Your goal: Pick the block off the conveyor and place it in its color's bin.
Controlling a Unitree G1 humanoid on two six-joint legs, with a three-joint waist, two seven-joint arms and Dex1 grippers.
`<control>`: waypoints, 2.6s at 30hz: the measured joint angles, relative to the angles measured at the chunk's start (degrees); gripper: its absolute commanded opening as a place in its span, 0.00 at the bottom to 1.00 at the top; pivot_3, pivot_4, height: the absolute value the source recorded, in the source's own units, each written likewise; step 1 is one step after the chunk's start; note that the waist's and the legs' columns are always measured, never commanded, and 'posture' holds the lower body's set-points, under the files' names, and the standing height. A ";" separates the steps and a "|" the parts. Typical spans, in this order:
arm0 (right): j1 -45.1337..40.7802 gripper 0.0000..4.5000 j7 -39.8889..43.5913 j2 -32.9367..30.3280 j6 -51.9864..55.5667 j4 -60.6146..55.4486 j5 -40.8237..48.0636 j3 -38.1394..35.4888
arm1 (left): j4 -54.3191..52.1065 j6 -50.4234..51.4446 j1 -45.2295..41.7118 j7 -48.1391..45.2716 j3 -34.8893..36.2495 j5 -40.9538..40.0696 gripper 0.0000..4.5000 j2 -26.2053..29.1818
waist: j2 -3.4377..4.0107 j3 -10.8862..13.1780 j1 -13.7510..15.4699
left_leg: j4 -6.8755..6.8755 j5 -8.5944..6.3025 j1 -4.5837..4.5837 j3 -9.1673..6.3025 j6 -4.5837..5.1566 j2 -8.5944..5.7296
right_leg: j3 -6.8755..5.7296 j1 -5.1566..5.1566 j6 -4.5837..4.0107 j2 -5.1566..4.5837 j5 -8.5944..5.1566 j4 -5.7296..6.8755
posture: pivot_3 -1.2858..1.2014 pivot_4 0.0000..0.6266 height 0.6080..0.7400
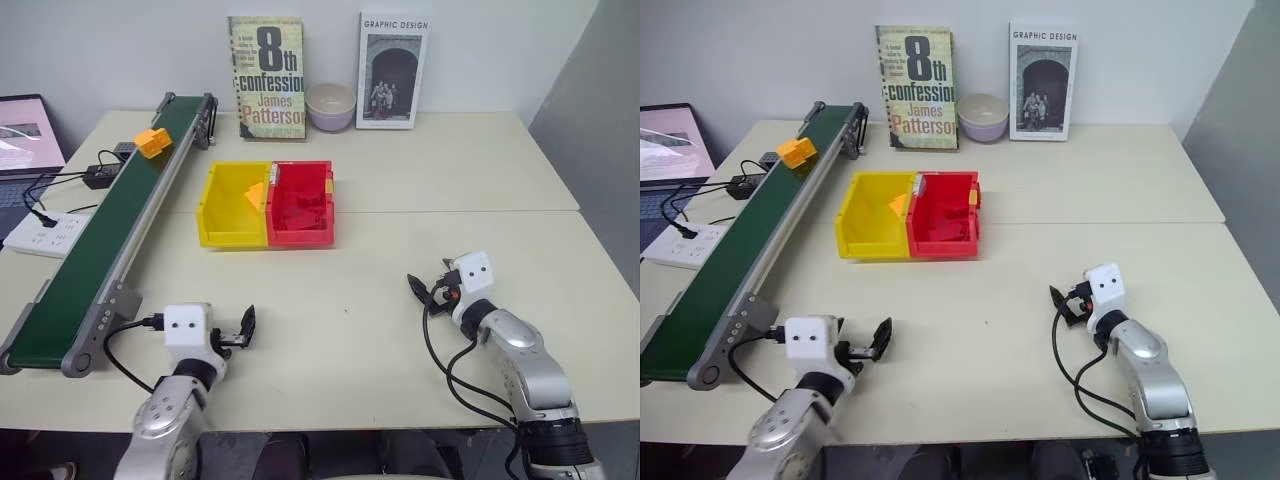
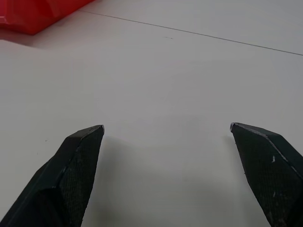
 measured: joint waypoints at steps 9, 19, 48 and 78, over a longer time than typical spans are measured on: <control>-5.28 1.00 10.02 -3.83 1.44 0.06 5.93 0.46 | -5.13 1.73 7.31 -7.67 16.25 -13.82 0.99 6.05 | -0.03 0.07 0.10 | 0.01 0.00 0.00 0.00 0.01 -0.01 | -0.04 0.01 -0.04 0.01 -0.02 -0.02 | 0.52 0.24 1.00; -13.56 1.00 28.28 -9.90 13.20 -5.58 23.90 1.81 | -8.61 -0.67 8.52 -2.83 32.04 -23.07 0.99 5.78 | -0.13 0.32 0.11 | 0.02 -0.01 0.01 -0.14 0.01 0.01 | -0.12 0.04 -0.06 0.01 -0.03 -0.05 | 0.52 0.24 1.00; -22.30 1.00 29.64 -8.26 20.61 -11.02 34.08 3.96 | 20.96 1.30 -8.82 -7.42 33.27 -22.29 0.99 22.34 | -0.16 0.34 0.12 | -0.06 -0.04 -0.04 -0.23 -0.05 0.05 | -0.18 -0.10 -0.08 -0.01 -0.03 -0.05 | 0.52 0.24 1.00; -23.44 1.00 25.48 -8.12 22.17 -12.53 35.94 3.89 | 27.62 -2.18 -12.44 -9.24 30.85 -17.12 0.63 23.30 | -0.17 0.34 0.12 | -0.07 -0.07 -0.05 -0.27 -0.10 0.10 | -0.20 -0.14 -0.08 -0.04 -0.03 -0.05 | 0.52 0.24 1.00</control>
